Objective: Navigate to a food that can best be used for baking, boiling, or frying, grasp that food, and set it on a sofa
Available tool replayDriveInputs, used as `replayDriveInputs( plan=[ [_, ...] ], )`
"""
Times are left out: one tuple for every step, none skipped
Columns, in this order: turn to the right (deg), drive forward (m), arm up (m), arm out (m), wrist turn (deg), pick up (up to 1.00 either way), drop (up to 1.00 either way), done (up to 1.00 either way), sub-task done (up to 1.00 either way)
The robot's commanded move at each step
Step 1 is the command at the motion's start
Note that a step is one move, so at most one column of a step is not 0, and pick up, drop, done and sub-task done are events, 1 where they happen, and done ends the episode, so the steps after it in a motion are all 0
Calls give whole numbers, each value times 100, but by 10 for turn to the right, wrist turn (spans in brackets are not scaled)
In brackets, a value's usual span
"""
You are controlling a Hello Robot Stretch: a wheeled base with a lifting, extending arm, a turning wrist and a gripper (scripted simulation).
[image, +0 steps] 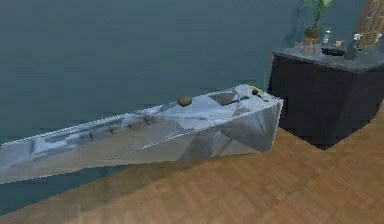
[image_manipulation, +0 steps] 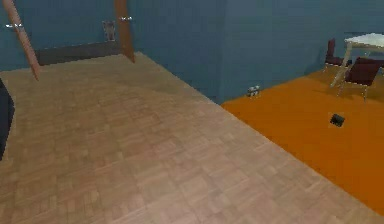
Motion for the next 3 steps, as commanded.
replayDriveInputs(
  plan=[
    [0, 50, 0, 0, 0, 0, 0, 0, 0],
    [-450, 0, 0, 0, 0, 0, 0, 0, 0],
    [-450, 0, 0, 0, 0, 0, 0, 0, 0]
  ],
)
